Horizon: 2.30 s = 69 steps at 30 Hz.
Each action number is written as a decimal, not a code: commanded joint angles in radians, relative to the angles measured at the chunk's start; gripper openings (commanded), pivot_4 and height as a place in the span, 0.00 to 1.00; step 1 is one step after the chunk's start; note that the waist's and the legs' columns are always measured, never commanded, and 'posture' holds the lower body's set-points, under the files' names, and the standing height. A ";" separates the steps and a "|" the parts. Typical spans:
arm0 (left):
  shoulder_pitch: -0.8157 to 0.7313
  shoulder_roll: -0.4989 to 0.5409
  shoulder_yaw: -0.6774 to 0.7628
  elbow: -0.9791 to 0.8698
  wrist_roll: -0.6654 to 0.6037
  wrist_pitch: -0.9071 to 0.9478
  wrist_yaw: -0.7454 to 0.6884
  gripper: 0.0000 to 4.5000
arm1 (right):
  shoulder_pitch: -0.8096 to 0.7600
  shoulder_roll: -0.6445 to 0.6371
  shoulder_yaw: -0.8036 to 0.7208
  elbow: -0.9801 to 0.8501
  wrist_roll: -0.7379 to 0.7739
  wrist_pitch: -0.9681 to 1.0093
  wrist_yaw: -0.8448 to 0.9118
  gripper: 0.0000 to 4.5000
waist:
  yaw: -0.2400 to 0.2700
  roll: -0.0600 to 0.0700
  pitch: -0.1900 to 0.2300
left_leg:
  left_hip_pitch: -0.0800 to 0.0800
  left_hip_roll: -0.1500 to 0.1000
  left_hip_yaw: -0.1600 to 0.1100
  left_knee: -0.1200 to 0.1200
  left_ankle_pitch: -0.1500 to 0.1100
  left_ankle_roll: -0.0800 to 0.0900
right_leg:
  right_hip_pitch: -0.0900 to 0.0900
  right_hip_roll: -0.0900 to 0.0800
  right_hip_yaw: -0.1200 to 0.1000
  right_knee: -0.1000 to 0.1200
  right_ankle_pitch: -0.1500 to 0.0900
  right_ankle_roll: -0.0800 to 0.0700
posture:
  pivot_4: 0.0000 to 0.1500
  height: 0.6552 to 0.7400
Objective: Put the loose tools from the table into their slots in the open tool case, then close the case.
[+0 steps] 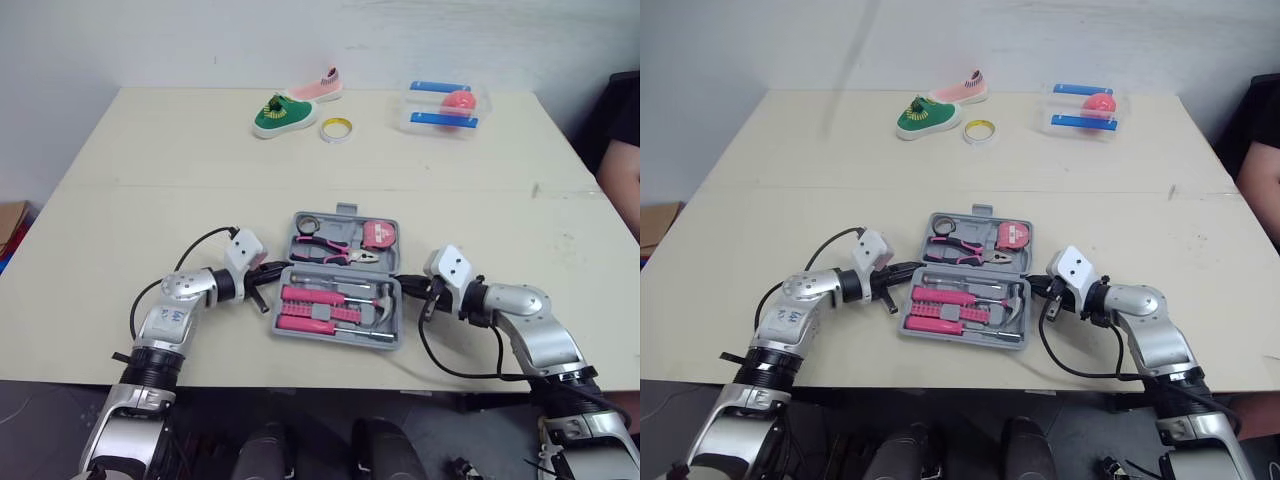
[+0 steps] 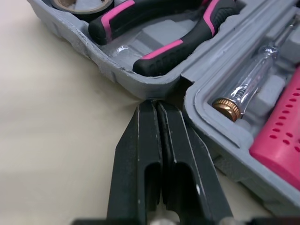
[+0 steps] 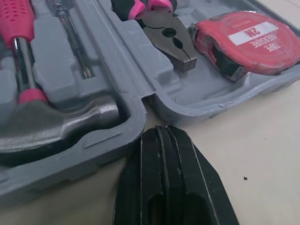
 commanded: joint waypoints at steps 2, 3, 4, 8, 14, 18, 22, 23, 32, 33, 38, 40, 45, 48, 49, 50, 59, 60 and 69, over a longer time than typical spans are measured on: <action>0.051 -0.003 -0.025 -0.089 -0.035 0.034 -0.044 0.00 | 0.004 -0.016 0.012 -0.044 0.009 0.001 0.038 0.01 | -0.002 0.000 0.000 | 0.000 0.000 0.000 0.000 0.000 0.000 | 0.000 0.000 0.000 0.000 0.000 0.000 | 1.00 1.00; 0.063 -0.002 -0.022 -0.105 -0.039 0.047 -0.042 0.00 | 0.009 -0.023 0.013 -0.053 0.018 0.008 0.055 0.01 | -0.001 0.000 0.000 | 0.000 0.000 0.000 0.000 0.000 0.000 | 0.000 0.000 0.000 0.000 0.000 0.000 | 1.00 1.00; 0.079 0.003 -0.024 -0.121 -0.041 0.063 -0.042 0.00 | 0.017 -0.027 0.012 -0.058 0.018 0.006 0.060 0.01 | 0.000 0.000 0.000 | 0.000 0.000 0.000 0.000 0.000 0.000 | 0.000 -0.001 0.000 0.000 0.000 0.000 | 1.00 1.00; 0.094 0.013 -0.004 -0.115 -0.020 0.054 0.000 0.00 | 0.040 -0.038 0.010 -0.061 0.014 0.007 0.066 0.01 | 0.000 0.000 0.000 | 0.000 0.000 0.000 -0.001 -0.001 0.000 | 0.000 -0.001 0.001 -0.001 0.000 0.000 | 1.00 1.00; 0.142 0.069 0.063 -0.104 -0.026 0.022 0.022 0.00 | 0.040 -0.066 -0.053 -0.001 -0.003 -0.035 0.015 0.01 | -0.002 0.000 0.000 | 0.001 0.000 0.000 -0.001 -0.001 0.000 | 0.000 -0.001 0.001 0.000 0.000 0.000 | 1.00 1.00; 0.223 0.135 0.166 -0.220 -0.111 0.070 0.007 0.27 | 0.062 -0.136 -0.133 -0.002 0.040 -0.005 0.030 0.15 | -0.005 0.000 0.000 | 0.001 0.000 0.000 -0.004 -0.001 0.000 | -0.001 -0.001 0.003 -0.001 0.000 0.000 | 1.00 1.00; 0.256 0.187 0.274 -0.349 -0.219 0.184 0.023 0.67 | 0.056 -0.188 -0.233 -0.053 0.173 0.168 0.052 0.54 | -0.004 0.000 0.000 | 0.001 0.000 0.000 -0.006 -0.001 0.000 | -0.001 -0.001 0.004 -0.003 0.000 0.000 | 1.00 1.00; 0.255 0.191 0.285 -0.370 -0.239 0.214 0.028 0.77 | 0.052 -0.189 -0.247 -0.070 0.201 0.211 0.053 0.66 | -0.003 0.000 0.000 | 0.000 0.000 -0.001 -0.006 0.000 0.000 | -0.001 -0.002 0.005 -0.003 0.000 -0.001 | 1.00 1.00; -0.032 0.188 0.195 -0.535 -0.332 0.812 0.262 1.00 | -0.259 -0.204 -0.206 -0.228 0.390 1.120 -0.152 0.98 | 0.001 0.001 0.001 | -0.001 -0.001 -0.006 -0.011 0.002 -0.002 | -0.001 -0.004 0.003 -0.004 -0.001 -0.002 | 1.00 1.00; -0.062 0.176 0.187 -0.531 -0.331 0.853 0.286 1.00 | -0.291 -0.195 -0.198 -0.232 0.397 1.179 -0.173 0.98 | 0.001 0.001 0.001 | -0.001 -0.002 -0.006 -0.012 0.003 -0.003 | -0.001 -0.003 0.002 -0.005 -0.001 -0.002 | 1.00 1.00; -0.194 0.077 0.116 -0.474 -0.280 0.970 0.416 1.00 | -0.418 -0.070 -0.167 -0.231 0.343 1.381 -0.346 0.98 | 0.000 0.000 0.001 | -0.012 -0.001 -0.006 -0.008 0.005 -0.003 | -0.008 0.000 0.001 -0.001 -0.001 -0.002 | 1.00 1.00; -0.202 0.072 0.086 -0.446 -0.238 0.939 0.446 1.00 | -0.430 -0.050 -0.152 -0.236 0.334 1.396 -0.378 0.98 | -0.001 0.000 0.001 | -0.013 -0.002 -0.005 -0.008 0.005 -0.002 | -0.009 0.002 0.001 -0.002 -0.001 -0.002 | 1.00 1.00; -0.244 0.020 0.041 -0.370 -0.178 0.910 0.513 1.00 | -0.469 0.023 -0.149 -0.210 0.288 1.432 -0.480 0.98 | 0.002 0.000 0.001 | -0.016 -0.003 0.000 -0.008 0.007 -0.001 | -0.016 0.004 0.000 0.001 0.000 0.000 | 1.00 1.00; -0.247 0.016 0.029 -0.370 -0.171 0.920 0.510 1.00 | -0.485 0.032 -0.139 -0.209 0.294 1.437 -0.499 0.98 | 0.001 0.000 0.001 | -0.016 -0.004 0.002 -0.008 0.008 0.001 | -0.017 0.003 0.001 0.002 0.001 0.002 | 1.00 1.00; -0.249 0.012 0.029 -0.368 -0.167 0.920 0.514 1.00 | -0.489 0.033 -0.135 -0.209 0.292 1.437 -0.504 0.98 | 0.000 0.000 0.001 | -0.016 -0.005 0.002 -0.008 0.008 0.001 | -0.017 0.003 0.001 0.002 0.002 0.002 | 1.00 1.00; -0.248 0.006 0.028 -0.364 -0.163 0.919 0.518 1.00 | -0.493 0.039 -0.130 -0.208 0.289 1.437 -0.513 0.98 | 0.000 0.000 0.001 | -0.015 -0.005 0.002 -0.008 0.009 0.001 | -0.017 0.003 0.001 0.002 0.002 0.002 | 1.00 1.00; -0.247 -0.030 0.011 -0.309 -0.125 0.904 0.542 1.00 | -0.527 0.079 -0.080 -0.140 0.248 1.436 -0.575 0.98 | -0.003 0.000 0.001 | -0.015 -0.004 0.003 -0.009 0.009 0.001 | -0.018 0.003 0.002 0.003 0.002 0.003 | 1.00 1.00; -0.248 -0.033 0.011 -0.304 -0.125 0.905 0.541 1.00 | -0.531 0.087 -0.079 -0.131 0.246 1.436 -0.578 0.98 | -0.003 0.000 0.001 | -0.015 -0.004 0.003 -0.009 0.009 0.001 | -0.018 0.003 0.002 0.003 0.002 0.003 | 1.00 1.00; -0.270 -0.062 0.007 -0.262 -0.119 0.913 0.538 0.82 | -0.548 0.159 -0.090 -0.044 0.215 1.436 -0.611 0.94 | -0.004 -0.001 0.000 | -0.015 -0.004 0.004 -0.008 0.009 0.001 | -0.018 0.003 0.002 0.003 0.002 0.003 | 1.00 1.00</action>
